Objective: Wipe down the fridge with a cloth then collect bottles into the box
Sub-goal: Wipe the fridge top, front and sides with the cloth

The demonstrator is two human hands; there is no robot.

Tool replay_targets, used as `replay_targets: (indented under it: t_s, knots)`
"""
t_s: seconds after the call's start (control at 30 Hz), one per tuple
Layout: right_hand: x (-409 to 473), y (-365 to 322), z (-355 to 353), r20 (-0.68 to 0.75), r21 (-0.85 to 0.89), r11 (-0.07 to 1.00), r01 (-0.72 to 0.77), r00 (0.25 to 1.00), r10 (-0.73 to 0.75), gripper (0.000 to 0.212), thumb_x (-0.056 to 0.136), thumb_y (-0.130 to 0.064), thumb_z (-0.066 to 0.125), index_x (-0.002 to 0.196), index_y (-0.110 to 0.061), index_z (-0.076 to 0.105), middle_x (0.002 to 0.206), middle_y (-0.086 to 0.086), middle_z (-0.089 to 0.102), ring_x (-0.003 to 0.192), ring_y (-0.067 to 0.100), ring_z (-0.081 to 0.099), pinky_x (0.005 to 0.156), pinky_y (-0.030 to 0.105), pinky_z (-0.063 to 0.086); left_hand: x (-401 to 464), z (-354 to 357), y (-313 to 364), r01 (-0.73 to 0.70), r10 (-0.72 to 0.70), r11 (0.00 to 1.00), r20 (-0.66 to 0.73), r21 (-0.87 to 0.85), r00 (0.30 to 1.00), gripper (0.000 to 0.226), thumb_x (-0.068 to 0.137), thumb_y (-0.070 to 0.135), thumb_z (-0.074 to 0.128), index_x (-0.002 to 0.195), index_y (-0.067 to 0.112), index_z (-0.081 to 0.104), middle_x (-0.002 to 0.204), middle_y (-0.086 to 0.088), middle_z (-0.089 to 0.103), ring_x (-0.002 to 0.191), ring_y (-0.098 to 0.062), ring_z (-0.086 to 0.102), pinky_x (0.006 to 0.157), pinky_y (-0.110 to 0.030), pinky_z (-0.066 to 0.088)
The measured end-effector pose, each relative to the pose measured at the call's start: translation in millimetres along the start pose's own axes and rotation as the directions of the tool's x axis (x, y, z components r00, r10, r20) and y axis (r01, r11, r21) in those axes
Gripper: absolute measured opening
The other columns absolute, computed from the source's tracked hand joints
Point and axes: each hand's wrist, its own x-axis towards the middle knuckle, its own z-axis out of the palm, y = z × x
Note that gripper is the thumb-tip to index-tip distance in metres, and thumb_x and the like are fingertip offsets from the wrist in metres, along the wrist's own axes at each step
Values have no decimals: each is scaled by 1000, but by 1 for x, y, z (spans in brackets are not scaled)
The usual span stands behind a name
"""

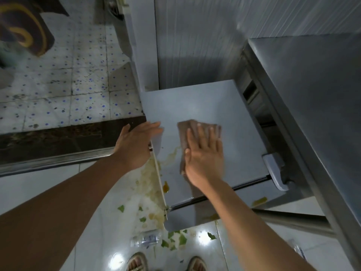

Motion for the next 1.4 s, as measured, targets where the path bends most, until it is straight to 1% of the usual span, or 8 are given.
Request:
replay_targets:
  t_s: [0.17,0.43,0.57,0.73,0.87,1.07,1.23,1.4]
  knots:
    - [-46,-34,5,22,35,978,208,978,-208,57,97,-41,21,149,-19,27,158,6,18,147,32,8,117,50,19,-11,-2,-8,-39,36,997,-47,-62,998,70,81,-4,49,143,25,35,156,9,22,143,-7,18,116,-47,7]
    - [34,-16,-10,148,-73,997,-31,988,41,61,98,-46,17,152,-24,0,160,9,-6,146,38,-7,119,51,6,-25,-1,-27,-58,60,997,41,-56,997,69,85,4,51,145,28,27,154,10,24,144,-9,15,116,-44,11]
    - [8,-54,-2,102,-58,992,108,990,-102,61,94,-46,8,152,-26,8,160,11,0,145,40,-5,118,53,11,-34,0,-34,-32,33,998,22,-53,999,67,85,7,53,145,24,28,153,6,27,143,-13,18,115,-43,16]
    - [-65,-67,7,78,-43,978,206,976,-202,59,90,-36,33,147,-23,30,157,16,18,144,42,14,114,56,23,-53,-6,-42,-20,20,997,5,-71,1000,60,86,12,56,142,22,34,150,4,32,140,-15,25,112,-40,21]
    - [-41,-73,5,85,-77,979,189,980,-182,69,85,-31,55,148,-25,27,157,18,15,142,46,14,113,58,22,-58,-7,-46,-47,46,996,-16,-82,999,61,86,8,52,142,21,34,150,3,33,140,-15,26,111,-38,21]
    - [11,-94,-5,186,-88,988,123,977,-105,72,94,-38,42,151,-32,0,159,8,-16,144,36,-17,119,48,-1,-66,-5,-46,-67,64,994,-45,-86,997,61,86,8,52,143,18,34,150,1,34,138,-16,29,111,-37,22]
    - [-79,-69,7,44,10,984,175,984,-175,70,82,-33,34,150,-18,23,159,11,14,145,37,9,115,53,23,-71,-1,-31,-63,55,991,-68,-120,996,60,85,6,49,142,18,35,148,0,36,136,-18,32,110,-37,25]
    - [-94,-46,8,27,-9,974,224,974,-224,60,91,-42,31,147,-19,33,156,6,25,144,34,19,113,49,28,-69,3,6,-109,101,987,-74,-121,992,60,85,6,50,142,18,34,149,-1,35,138,-18,30,112,-40,22]
